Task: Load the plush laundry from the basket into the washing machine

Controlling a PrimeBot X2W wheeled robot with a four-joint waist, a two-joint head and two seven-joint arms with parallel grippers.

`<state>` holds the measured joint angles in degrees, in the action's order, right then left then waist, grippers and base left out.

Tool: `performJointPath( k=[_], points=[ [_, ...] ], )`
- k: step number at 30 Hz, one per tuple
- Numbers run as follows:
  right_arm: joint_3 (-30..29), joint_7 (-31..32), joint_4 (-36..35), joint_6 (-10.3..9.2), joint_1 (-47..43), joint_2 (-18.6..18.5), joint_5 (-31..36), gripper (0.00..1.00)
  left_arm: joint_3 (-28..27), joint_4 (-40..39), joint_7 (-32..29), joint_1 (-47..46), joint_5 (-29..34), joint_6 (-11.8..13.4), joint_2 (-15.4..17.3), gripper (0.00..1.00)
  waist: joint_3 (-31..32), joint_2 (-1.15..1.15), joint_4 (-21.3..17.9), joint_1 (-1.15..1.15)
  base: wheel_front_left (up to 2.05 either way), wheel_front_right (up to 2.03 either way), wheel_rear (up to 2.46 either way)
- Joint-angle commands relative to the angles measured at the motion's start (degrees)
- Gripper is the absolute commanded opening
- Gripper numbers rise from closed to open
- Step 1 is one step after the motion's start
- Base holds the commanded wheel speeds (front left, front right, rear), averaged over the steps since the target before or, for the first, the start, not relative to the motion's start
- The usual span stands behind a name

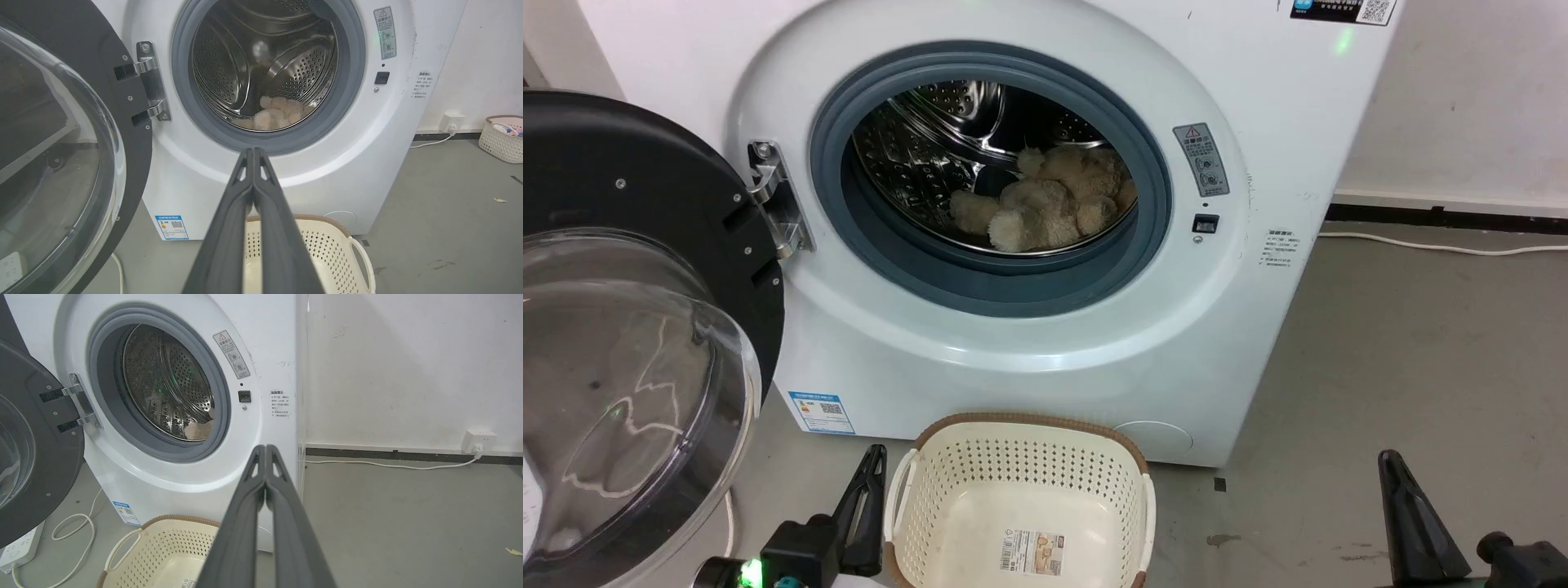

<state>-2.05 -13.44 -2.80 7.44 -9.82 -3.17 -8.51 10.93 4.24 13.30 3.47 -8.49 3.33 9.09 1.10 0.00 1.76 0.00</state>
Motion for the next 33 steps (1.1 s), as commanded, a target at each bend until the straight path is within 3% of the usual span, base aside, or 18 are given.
performJointPath(
  k=[1, 33],
  points=[
    [0.06, 0.23, 0.17, 0.00, 0.80, 0.03, 0.45, 0.00, -0.32, -0.31, -0.21, -0.34, 0.69, -0.31, -0.33, 0.00, 0.00, 0.00, -0.01, 0.00, 0.00, 0.00, 0.00],
    [0.63, 3.99, 0.92, 0.02, 3.37, 0.10, 2.75, 0.00, -3.35, -1.43, -3.94, -1.24, 2.92, -1.17, -2.01, 0.00, -0.32, 0.00, -0.51, 0.00, 0.00, 0.00, 0.00]
  ],
)
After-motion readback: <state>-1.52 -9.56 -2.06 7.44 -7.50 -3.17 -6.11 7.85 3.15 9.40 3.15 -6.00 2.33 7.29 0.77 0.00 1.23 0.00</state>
